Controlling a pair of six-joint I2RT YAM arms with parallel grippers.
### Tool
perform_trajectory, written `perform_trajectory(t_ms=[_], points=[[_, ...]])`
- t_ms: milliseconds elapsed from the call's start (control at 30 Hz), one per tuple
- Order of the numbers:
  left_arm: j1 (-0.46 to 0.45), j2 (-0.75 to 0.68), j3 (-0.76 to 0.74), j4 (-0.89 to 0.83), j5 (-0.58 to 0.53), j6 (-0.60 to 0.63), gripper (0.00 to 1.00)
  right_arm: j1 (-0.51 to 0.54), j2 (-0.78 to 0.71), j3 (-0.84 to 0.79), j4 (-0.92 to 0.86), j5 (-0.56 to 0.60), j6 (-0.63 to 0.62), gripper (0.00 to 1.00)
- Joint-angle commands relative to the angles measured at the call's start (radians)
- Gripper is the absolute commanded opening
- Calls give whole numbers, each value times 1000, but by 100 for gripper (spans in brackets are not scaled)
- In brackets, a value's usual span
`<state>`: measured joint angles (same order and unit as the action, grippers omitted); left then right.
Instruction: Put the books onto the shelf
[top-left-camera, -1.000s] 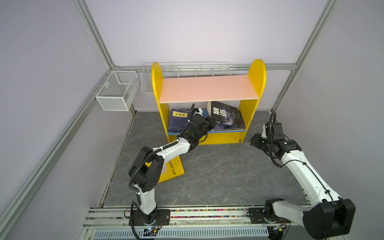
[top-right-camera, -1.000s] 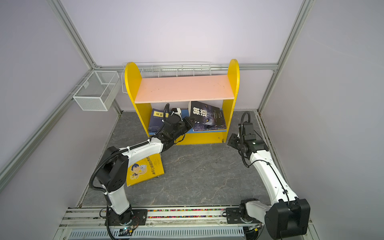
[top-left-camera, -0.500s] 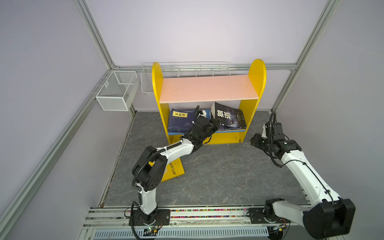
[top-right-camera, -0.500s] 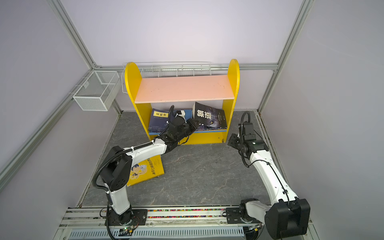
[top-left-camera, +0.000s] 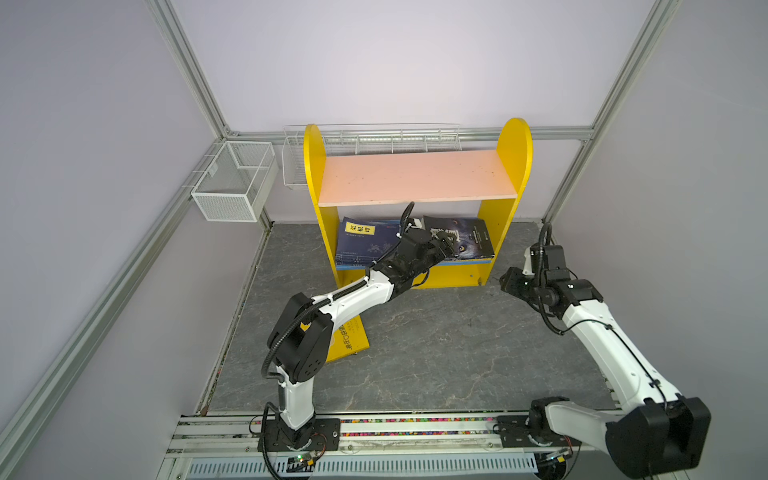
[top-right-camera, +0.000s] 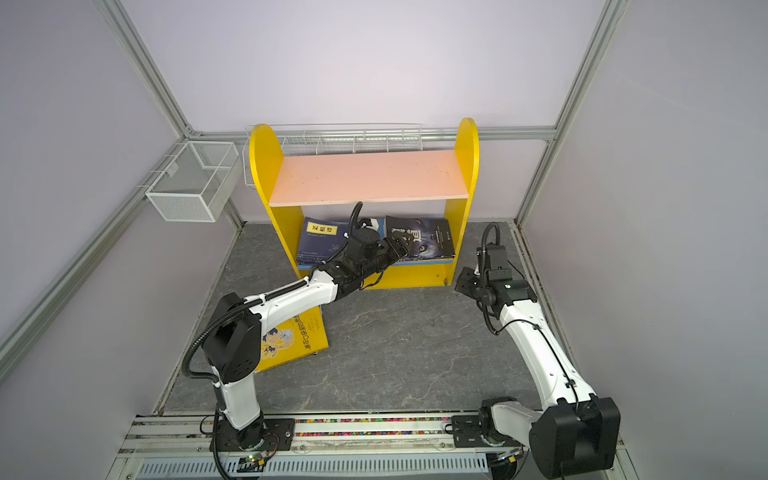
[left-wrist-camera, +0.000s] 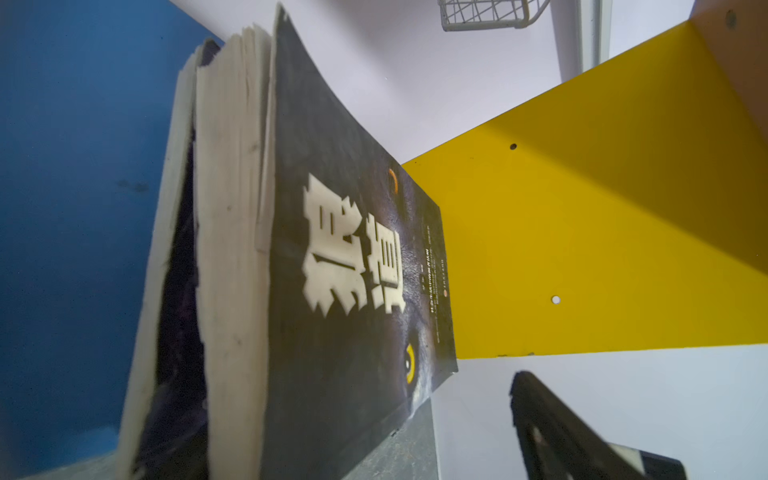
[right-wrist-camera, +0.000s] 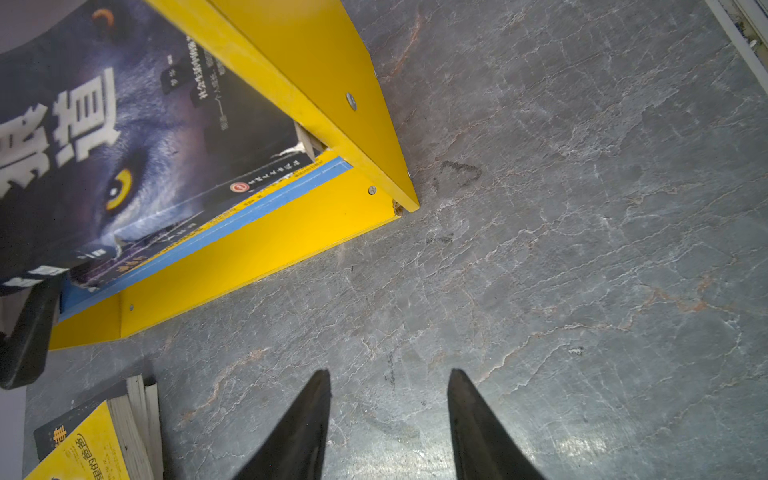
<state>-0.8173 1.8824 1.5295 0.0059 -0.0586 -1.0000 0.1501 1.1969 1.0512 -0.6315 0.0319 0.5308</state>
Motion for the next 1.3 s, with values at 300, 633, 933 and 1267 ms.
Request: perform_trajectory(t_ms=[300,633,933,1267], points=[[-5,19,215,-440,-168,139,100,-4,6,4,7,-26,-5,49],[-4,54,222,-452,-132,146,95,-4,16,4,13,-39,-1,49],[-3,98,262,-464,-104,151,79,-4,14,-11,23,-37,0,48],[-4,165,365,-515,-111,182,78,-3,10,-14,36,-61,-6,49]])
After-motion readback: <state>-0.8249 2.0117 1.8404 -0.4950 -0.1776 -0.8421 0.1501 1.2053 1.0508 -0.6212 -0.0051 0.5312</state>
